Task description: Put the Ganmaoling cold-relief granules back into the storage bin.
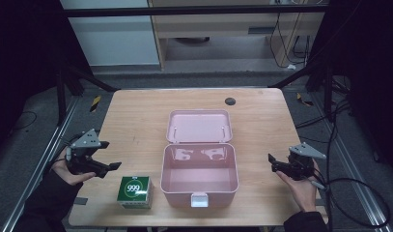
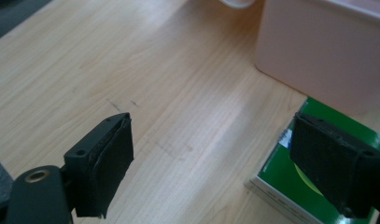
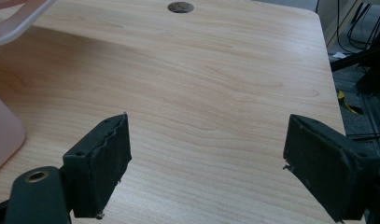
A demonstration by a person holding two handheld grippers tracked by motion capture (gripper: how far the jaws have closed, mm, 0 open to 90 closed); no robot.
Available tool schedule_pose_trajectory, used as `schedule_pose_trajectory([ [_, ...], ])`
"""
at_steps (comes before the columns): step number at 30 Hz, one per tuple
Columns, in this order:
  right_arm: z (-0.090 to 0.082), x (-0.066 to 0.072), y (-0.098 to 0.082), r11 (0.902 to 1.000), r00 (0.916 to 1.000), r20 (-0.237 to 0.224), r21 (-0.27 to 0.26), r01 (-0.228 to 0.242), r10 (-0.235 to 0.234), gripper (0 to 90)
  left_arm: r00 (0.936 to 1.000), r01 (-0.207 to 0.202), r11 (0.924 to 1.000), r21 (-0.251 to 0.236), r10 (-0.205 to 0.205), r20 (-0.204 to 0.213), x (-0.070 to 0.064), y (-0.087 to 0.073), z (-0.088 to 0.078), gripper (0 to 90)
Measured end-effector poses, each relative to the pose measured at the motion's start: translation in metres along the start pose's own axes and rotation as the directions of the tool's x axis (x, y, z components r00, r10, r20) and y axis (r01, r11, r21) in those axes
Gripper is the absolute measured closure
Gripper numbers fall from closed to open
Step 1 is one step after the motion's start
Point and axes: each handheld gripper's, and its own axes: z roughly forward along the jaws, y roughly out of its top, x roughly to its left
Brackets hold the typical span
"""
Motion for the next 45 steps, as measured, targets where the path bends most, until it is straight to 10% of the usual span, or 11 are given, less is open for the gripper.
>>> schedule_pose_trajectory([
  [18, 0.003, 0.001, -0.003, 0.9997, 0.9997, -0.011, 0.014, 0.022, -0.022, 13.3, 0.9701, -0.213, 0.9714, 0.105, 0.198, 0.141, -0.021, 0.018, 0.004, 12.6],
  [45, 0.003, 0.002, -0.002, 0.9994, 0.9993, -0.024, 0.022, 0.029, -0.028, 10.7, 0.9221, -0.341, 0.9132, 0.223, 0.278, 0.269, -0.044, 0.028, 0.019, 8.0],
])
